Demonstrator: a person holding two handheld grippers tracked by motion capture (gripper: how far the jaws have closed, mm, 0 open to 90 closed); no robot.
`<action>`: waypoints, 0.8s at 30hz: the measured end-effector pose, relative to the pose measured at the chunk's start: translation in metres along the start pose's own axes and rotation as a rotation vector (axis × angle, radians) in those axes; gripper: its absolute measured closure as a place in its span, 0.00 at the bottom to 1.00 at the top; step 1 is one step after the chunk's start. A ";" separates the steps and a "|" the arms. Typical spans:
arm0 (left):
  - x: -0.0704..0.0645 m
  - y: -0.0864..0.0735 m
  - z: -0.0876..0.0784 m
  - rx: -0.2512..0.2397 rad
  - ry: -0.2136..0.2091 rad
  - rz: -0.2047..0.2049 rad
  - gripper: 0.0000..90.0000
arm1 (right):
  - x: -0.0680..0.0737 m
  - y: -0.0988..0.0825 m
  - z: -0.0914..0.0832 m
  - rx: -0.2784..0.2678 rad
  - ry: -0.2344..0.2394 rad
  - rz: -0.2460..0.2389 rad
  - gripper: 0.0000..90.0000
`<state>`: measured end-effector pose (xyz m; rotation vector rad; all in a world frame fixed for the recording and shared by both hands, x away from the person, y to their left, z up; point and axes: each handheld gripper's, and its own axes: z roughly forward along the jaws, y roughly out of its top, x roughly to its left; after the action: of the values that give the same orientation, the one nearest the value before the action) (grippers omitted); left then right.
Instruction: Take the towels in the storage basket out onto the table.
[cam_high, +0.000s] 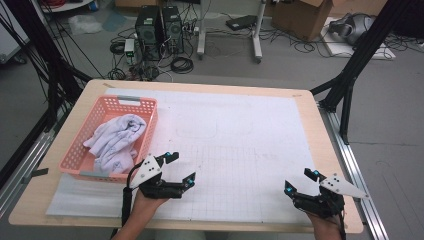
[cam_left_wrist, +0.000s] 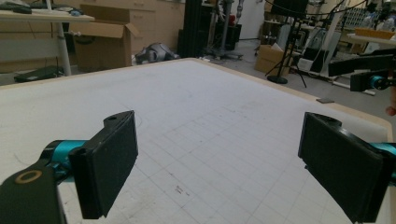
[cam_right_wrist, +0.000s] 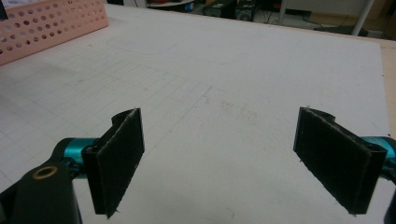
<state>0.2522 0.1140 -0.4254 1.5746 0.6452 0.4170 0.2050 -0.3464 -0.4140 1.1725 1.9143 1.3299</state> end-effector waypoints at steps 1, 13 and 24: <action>0.000 0.000 0.000 0.000 0.000 0.001 0.14 | 0.000 0.000 0.000 0.000 0.000 0.000 0.17; -0.002 0.000 -0.001 0.007 -0.001 0.011 0.14 | 0.001 0.000 -0.001 0.011 0.009 0.004 0.17; -0.001 -0.001 0.003 0.025 -0.007 0.019 0.14 | -0.002 -0.002 -0.003 0.004 0.004 0.024 0.17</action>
<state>0.2528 0.1107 -0.4263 1.6067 0.6323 0.4189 0.2029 -0.3494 -0.4145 1.1991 1.9125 1.3426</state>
